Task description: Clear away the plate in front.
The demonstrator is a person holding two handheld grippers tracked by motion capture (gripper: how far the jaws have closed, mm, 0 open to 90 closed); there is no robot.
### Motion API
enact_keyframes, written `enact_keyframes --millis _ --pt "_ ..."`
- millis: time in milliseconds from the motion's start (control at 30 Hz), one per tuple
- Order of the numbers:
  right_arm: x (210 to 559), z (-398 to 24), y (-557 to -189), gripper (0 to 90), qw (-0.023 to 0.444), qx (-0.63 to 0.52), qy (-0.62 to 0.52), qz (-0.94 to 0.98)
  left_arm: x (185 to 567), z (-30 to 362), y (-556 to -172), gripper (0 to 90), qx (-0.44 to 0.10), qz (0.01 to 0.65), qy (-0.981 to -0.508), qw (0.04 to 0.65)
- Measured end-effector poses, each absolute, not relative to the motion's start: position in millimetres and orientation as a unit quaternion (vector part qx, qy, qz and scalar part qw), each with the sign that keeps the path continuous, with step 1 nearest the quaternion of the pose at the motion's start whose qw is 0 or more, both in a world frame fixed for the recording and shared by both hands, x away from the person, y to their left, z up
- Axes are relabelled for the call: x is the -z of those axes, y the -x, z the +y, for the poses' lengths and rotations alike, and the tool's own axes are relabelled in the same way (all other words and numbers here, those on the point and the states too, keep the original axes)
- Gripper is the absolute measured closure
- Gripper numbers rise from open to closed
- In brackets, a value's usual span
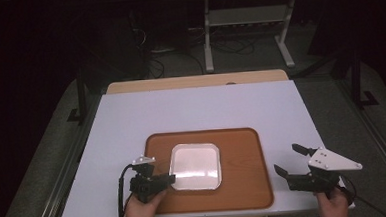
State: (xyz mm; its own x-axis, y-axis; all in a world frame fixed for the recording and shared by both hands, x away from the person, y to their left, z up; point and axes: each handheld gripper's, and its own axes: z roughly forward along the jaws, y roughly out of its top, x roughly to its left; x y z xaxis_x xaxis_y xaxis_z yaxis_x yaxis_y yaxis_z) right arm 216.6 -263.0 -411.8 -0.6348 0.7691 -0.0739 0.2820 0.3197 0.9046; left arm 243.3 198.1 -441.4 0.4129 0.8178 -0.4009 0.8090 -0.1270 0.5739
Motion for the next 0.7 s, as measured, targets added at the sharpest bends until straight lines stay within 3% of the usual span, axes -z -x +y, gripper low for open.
enact_keyframes --millis 700 --pt "412 -263 -217 13.0 0.257 -0.473 -0.341 0.771 425 199 -247 66.6 -0.041 0.507 -0.773 0.379"
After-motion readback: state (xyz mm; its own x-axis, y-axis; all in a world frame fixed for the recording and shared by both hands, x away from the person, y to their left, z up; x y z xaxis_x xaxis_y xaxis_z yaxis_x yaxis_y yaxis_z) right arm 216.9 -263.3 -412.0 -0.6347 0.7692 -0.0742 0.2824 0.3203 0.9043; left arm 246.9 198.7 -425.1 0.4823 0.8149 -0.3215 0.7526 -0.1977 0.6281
